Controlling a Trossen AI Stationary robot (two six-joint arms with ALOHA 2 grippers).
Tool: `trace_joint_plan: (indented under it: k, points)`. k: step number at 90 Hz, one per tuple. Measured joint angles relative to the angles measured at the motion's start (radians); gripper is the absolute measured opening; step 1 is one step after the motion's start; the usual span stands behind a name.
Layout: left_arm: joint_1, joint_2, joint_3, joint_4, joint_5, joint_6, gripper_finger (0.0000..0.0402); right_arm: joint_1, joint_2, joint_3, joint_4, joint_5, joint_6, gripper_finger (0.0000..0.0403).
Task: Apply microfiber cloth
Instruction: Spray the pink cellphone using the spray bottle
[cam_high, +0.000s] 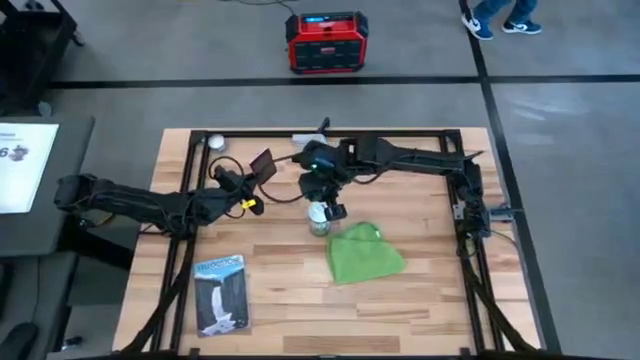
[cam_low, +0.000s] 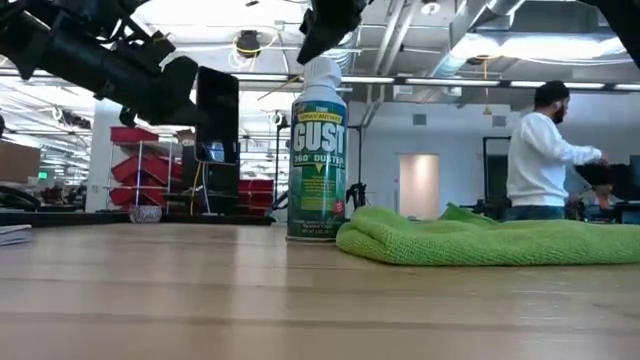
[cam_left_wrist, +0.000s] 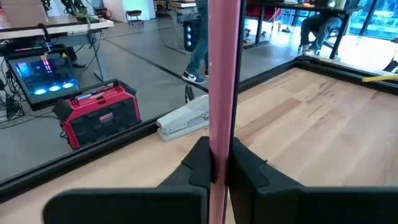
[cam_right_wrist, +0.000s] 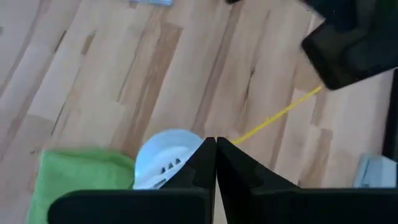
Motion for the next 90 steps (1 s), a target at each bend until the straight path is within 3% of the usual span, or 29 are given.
trace_joint_plan:
  k: [90]
  points:
    - [-0.027,0.0,0.0,0.004,-0.024,-0.01,0.0003,0.001,0.002,0.0,-0.015,0.0,0.004,0.0]
